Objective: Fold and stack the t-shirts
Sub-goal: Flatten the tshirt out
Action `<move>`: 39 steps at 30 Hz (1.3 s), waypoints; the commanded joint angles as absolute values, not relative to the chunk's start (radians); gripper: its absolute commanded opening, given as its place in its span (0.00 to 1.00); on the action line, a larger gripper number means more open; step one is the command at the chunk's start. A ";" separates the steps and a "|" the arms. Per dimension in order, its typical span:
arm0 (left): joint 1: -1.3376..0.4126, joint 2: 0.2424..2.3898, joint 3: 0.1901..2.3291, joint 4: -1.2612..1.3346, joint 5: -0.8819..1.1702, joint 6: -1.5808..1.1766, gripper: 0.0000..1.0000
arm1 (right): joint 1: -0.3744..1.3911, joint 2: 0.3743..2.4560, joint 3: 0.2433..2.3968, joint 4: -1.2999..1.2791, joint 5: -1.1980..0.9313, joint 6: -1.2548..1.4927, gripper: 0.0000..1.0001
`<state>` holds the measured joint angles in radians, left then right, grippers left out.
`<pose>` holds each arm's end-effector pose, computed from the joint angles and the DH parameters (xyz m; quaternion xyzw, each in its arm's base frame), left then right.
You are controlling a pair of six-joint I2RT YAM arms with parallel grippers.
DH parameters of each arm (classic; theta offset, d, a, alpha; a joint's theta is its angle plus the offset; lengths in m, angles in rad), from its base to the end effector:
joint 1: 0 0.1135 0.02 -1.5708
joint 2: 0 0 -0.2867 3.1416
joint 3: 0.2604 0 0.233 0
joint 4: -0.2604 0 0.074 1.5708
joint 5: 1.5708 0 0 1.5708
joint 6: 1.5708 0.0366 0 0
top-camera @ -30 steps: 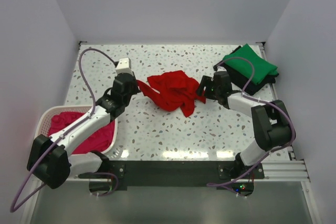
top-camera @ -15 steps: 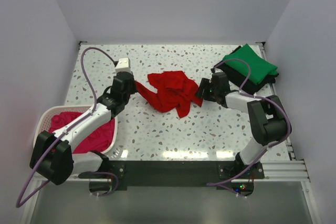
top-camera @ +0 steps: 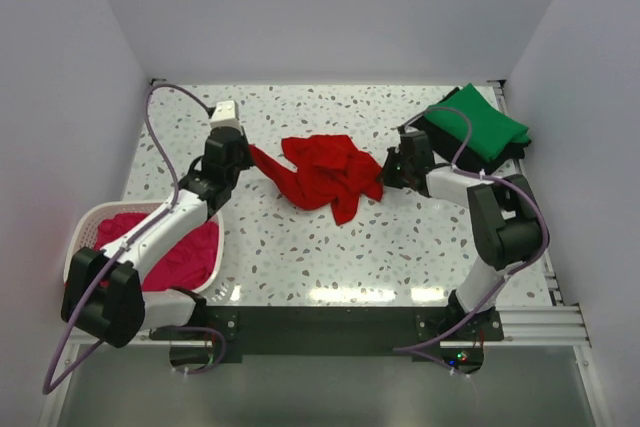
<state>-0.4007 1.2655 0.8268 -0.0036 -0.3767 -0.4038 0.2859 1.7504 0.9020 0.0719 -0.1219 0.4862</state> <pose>0.2454 -0.0893 0.2994 -0.1014 0.8299 -0.0601 0.5453 0.3286 0.1012 0.1890 0.0686 0.9182 0.1974 0.3365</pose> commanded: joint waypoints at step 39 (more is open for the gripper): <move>-0.132 0.950 1.109 -0.023 -0.405 -0.270 0.00 | 0.204 0.885 1.560 -0.555 0.537 0.169 0.00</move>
